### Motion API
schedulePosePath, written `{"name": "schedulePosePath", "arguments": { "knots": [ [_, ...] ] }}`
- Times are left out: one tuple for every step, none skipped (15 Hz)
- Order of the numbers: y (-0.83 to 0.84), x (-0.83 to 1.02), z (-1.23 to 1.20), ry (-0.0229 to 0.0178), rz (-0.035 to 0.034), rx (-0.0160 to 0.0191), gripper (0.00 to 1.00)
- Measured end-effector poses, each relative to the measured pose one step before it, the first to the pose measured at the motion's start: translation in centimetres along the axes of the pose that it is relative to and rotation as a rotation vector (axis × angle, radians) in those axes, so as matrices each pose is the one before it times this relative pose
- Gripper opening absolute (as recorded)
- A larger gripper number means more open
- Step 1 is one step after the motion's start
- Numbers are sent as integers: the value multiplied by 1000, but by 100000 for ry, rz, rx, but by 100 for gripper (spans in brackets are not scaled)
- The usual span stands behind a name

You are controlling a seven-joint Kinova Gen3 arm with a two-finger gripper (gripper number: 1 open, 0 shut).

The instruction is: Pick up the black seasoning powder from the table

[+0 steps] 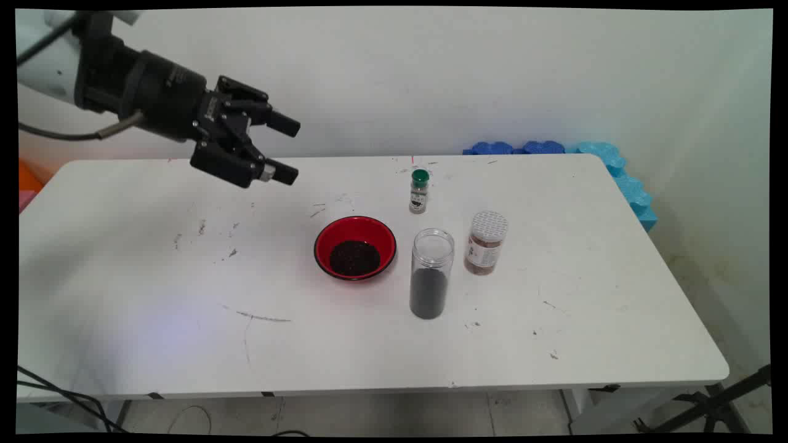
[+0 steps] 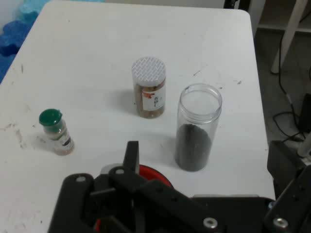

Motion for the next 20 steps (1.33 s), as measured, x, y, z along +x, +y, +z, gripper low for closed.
{"name": "schedulePosePath", "arguments": {
  "knots": [
    [44,-223,146,-277,-135,124,100],
    [95,-375,262,-496,-175,226,100],
    [138,-540,356,-649,-249,369,100],
    [136,-600,437,-670,-440,360,100],
    [152,-567,417,-579,-446,335,100],
    [122,-407,317,-354,-386,218,100],
    [181,-566,533,-484,-512,299,100],
    [110,-361,424,-269,-370,152,100],
    [189,-530,646,-371,-491,225,100],
    [125,-336,490,-240,-338,90,100],
    [174,-464,750,-233,-412,133,100],
    [112,-288,559,-174,-195,17,100],
    [170,-458,985,-191,-301,56,100],
    [133,-326,905,-157,-184,-43,100],
    [109,-326,1087,-109,-126,8,100],
    [79,-197,978,-93,-34,-103,100],
    [72,-116,1184,-33,86,-261,100],
    [50,-29,1226,-51,190,-301,100],
    [50,38,1220,-90,281,-323,100],
    [50,72,1037,-132,273,-355,100]
  ]
}}
